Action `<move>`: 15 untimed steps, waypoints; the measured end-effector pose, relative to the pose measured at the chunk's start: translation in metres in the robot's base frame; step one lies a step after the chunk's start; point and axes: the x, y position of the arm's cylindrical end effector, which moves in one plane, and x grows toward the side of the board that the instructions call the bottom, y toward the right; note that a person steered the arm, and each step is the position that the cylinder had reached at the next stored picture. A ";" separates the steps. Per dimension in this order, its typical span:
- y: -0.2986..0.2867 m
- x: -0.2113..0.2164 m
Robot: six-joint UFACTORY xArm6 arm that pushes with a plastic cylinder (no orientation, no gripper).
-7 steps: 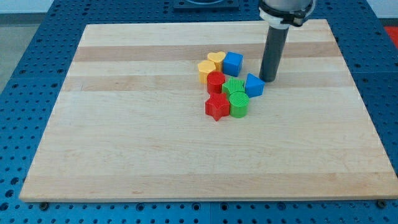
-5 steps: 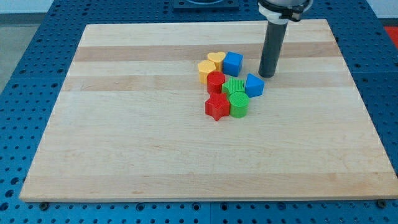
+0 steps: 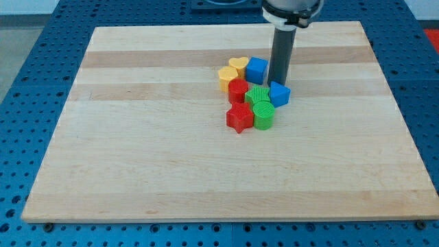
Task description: Move the blue triangle to the bottom right of the green circle
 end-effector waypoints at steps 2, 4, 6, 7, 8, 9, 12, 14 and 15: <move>-0.003 0.000; 0.001 0.006; 0.014 0.015; 0.024 0.019; 0.030 0.024; 0.033 0.023; 0.030 0.009; 0.012 0.009; 0.006 0.009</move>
